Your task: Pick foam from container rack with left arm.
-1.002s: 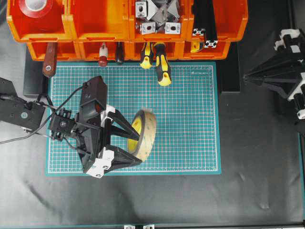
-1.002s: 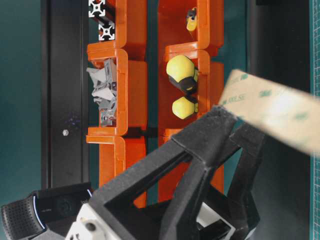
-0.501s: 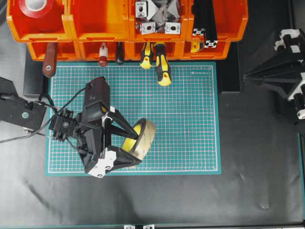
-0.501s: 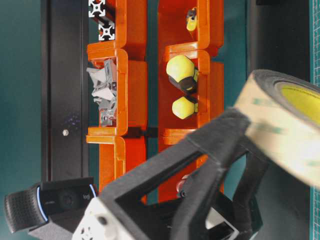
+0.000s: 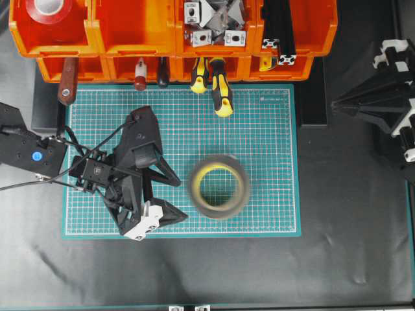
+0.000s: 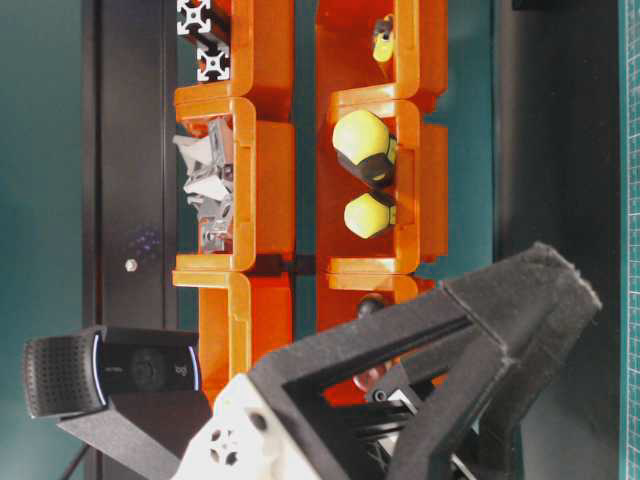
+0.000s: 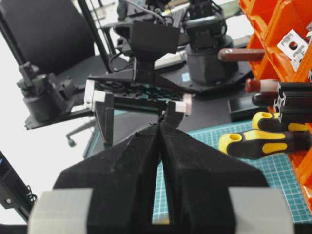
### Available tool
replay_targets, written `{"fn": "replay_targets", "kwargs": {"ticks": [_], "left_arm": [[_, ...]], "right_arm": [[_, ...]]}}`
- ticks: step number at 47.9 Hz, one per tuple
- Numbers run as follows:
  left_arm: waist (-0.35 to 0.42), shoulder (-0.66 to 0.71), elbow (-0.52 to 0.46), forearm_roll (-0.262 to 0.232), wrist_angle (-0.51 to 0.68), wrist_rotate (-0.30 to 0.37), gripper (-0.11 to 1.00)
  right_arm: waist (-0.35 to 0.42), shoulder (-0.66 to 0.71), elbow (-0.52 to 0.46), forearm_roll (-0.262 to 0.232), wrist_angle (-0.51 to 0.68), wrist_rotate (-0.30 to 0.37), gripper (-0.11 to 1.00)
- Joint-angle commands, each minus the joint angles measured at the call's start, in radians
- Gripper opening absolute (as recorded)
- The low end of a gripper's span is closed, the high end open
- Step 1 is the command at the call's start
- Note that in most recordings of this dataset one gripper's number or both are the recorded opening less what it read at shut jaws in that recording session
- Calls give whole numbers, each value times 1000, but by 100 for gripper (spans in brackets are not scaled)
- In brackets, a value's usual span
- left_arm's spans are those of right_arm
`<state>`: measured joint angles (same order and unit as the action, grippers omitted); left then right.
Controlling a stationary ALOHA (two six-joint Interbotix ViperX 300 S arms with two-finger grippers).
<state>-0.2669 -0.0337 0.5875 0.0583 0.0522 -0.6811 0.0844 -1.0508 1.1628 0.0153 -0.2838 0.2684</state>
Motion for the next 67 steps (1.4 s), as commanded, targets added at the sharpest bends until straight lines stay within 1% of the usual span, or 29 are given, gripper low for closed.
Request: {"fn": "replay_targets", "kwargs": {"ticks": [1,16,22,33,44,56,67], "left_arm": [[2,-21,-26,3,0,3,87],[2,-28,-18,3,0,3,87],[-3,-55,-14,5,3,28,87],[-35,-216,48,5,6,46,86],[-77,-385,141,5,5,49,86],[-80,-538,236,3,0,41,86],[-80,-653,284,3,6,38,86]], "right_arm": [[2,9,-32,5,0,0,-1],[2,9,-31,3,0,0,-1],[2,9,-31,3,0,0,-1],[2,3,-32,3,0,0,-1],[2,3,-29,3,0,0,-1],[2,2,-26,3,0,2,-1],[2,2,-21,3,-2,2,-1]]}}
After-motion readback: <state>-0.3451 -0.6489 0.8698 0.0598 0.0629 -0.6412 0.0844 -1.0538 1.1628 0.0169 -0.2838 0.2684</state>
